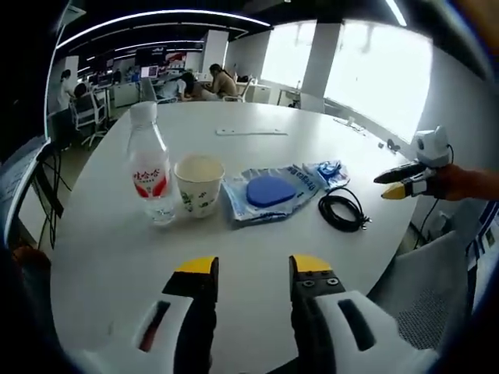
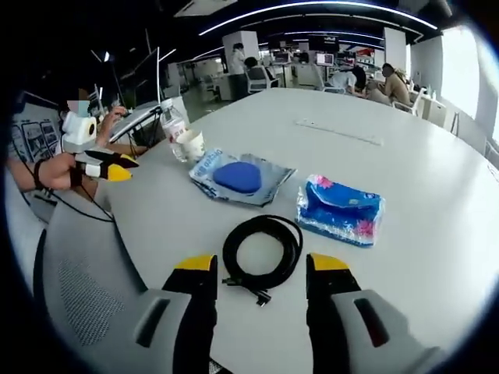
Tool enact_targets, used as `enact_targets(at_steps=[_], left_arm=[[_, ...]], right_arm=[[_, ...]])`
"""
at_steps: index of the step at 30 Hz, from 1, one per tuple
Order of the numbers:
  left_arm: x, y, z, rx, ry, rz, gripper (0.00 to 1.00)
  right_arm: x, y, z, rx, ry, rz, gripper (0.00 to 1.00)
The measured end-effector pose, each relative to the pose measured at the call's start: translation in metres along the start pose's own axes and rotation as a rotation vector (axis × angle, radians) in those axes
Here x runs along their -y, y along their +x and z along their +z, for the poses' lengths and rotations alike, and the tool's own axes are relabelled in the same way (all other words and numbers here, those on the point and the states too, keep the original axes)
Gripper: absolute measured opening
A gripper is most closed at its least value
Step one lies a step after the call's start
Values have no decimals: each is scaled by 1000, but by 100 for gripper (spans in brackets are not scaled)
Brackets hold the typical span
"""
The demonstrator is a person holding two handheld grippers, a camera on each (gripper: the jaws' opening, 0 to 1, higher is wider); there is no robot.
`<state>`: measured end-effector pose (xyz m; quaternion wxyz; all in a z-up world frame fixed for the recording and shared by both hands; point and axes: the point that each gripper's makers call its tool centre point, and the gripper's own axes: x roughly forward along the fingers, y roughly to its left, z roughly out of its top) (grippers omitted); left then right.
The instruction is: Arrange the tabletop items into an orderly group along one side of the table until the central work area is clear of visible clutter.
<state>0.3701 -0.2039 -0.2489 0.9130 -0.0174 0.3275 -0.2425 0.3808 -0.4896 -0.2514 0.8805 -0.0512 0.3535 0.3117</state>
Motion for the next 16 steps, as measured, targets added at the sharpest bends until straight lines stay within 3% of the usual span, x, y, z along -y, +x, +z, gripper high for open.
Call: enact_targets(at_steps=[16], left_arm=[[2, -5, 5, 34, 0, 5, 38]], right_arm=[[1, 1, -3, -3, 12, -3, 45]])
